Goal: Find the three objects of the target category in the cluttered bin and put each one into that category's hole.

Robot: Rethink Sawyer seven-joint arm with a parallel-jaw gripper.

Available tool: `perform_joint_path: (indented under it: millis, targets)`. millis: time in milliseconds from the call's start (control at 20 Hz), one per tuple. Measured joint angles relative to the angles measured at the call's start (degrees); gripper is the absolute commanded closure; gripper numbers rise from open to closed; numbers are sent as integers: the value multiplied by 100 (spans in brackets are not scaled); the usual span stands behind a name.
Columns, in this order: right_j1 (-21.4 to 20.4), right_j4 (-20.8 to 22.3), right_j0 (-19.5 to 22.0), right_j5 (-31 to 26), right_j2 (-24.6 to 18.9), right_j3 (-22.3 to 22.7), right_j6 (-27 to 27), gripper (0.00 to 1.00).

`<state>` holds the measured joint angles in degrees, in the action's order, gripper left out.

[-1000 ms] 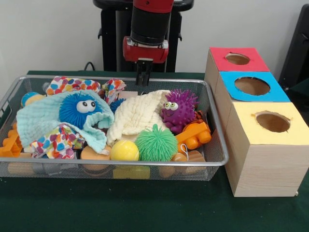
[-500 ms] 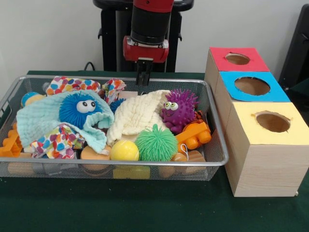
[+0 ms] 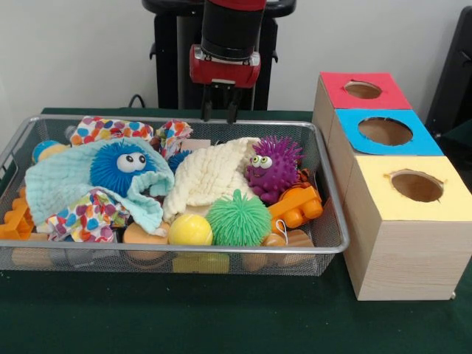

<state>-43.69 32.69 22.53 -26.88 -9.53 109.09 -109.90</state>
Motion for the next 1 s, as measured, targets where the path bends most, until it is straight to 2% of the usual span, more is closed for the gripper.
perform_joint_path:
  millis: [250, 550, 700, 1000]
  targets:
    - [-78, -177, -8, -21, 1, 2, 0, 0]
    - [-206, -730, -34, 239, 60, 12, -1, 0]
    - [-233, -996, -64, 534, 156, 36, -30, 0]
    - [-228, -1790, -77, 1583, 520, 336, -287, 0]
